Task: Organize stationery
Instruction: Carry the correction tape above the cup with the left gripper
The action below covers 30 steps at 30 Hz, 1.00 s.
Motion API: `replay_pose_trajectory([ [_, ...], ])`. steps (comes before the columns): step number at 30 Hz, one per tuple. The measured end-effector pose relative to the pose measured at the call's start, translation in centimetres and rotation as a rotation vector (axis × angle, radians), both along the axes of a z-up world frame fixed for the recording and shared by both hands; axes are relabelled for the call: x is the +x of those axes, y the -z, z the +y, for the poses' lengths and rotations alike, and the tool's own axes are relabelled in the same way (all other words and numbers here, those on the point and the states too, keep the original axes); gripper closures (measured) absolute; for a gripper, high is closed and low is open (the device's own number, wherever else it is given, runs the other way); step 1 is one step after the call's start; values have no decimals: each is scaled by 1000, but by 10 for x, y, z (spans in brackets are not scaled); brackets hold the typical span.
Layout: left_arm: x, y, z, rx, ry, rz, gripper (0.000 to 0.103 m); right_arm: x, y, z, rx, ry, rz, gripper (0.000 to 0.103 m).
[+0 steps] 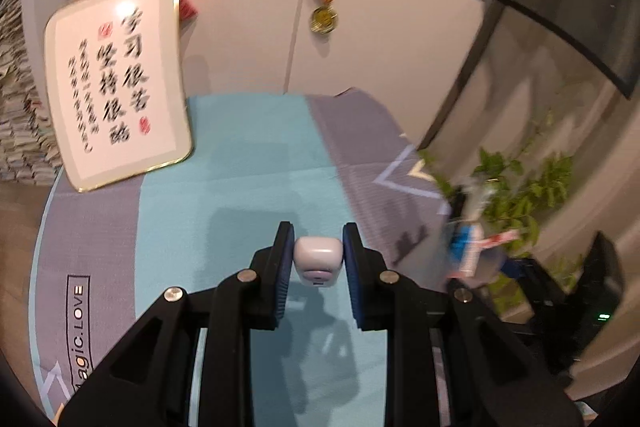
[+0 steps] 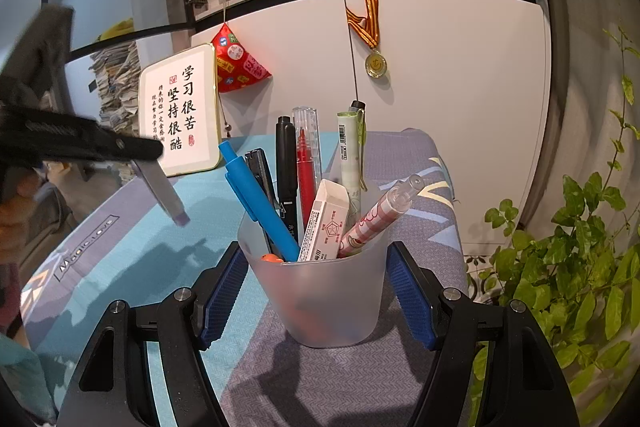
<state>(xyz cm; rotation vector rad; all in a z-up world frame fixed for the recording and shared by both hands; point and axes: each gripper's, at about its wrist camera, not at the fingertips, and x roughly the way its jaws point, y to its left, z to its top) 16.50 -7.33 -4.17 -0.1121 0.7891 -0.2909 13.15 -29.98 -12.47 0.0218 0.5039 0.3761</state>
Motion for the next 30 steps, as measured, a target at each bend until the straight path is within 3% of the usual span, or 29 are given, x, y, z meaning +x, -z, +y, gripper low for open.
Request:
replay_pose_trajectory([
  [13, -29, -44, -47, -47, 166, -124, 80, 0, 0, 0, 0, 0, 1, 31],
  [30, -16, -36, -94, -50, 243, -62, 80, -1, 0, 0, 0, 0, 1, 31],
])
